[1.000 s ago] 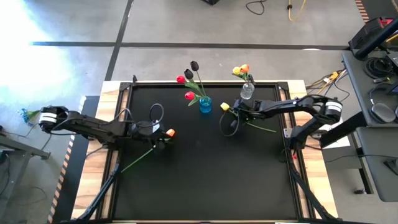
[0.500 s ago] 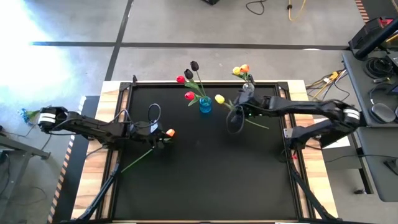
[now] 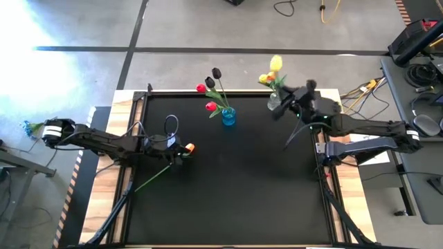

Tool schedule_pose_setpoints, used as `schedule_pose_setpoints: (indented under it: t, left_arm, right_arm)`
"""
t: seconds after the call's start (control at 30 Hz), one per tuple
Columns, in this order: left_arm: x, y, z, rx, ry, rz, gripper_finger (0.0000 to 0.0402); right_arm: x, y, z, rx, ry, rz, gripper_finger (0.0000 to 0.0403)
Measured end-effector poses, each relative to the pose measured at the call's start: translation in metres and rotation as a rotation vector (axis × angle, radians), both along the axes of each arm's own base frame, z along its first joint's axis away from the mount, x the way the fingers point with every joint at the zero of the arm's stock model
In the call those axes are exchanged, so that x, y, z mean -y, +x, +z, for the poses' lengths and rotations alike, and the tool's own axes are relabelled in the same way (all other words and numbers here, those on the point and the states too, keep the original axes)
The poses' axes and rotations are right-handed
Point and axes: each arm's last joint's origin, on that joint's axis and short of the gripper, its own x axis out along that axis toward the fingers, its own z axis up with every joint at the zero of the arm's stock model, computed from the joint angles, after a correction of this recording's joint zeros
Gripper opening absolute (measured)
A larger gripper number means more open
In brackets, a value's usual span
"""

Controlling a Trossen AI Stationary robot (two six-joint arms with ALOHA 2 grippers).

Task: Sort flowers into vase by color
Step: Put the yellow flower into the transparent vase

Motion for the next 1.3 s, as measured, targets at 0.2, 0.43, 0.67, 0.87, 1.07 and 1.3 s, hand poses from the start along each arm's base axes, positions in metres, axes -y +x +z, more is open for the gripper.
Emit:
schedule_pose_setpoints:
  t: [0.2,0.43,0.67,0.87,1.07,1.3]
  left_arm:
    - [0.000,0.000,0.000,0.001,0.012,0.013,0.0187]
    - [0.000,0.000,0.000,0.001,0.017,0.010,0.0187]
    - [0.000,0.000,0.000,0.003,0.029,0.002,0.0187]
    - [0.000,0.000,0.000,0.003,0.030,0.002,0.0187]
    - [0.000,0.000,0.000,0.003,0.028,0.002,0.0187]
    - [0.000,0.000,0.000,0.003,0.024,0.005,0.0187]
  right_arm:
    - [0.017,0.004,0.017,0.097,-0.175,-0.116,0.0012]
    - [0.062,-0.004,0.011,0.149,-0.169,-0.144,0.0010]
    - [0.107,-0.017,-0.010,0.186,-0.086,-0.157,0.0009]
    - [0.116,-0.021,-0.035,0.230,-0.061,-0.179,0.0009]
    - [0.110,-0.028,-0.052,0.309,-0.070,-0.176,0.0009]
    - [0.104,-0.036,-0.067,0.382,-0.067,-0.194,0.0009]
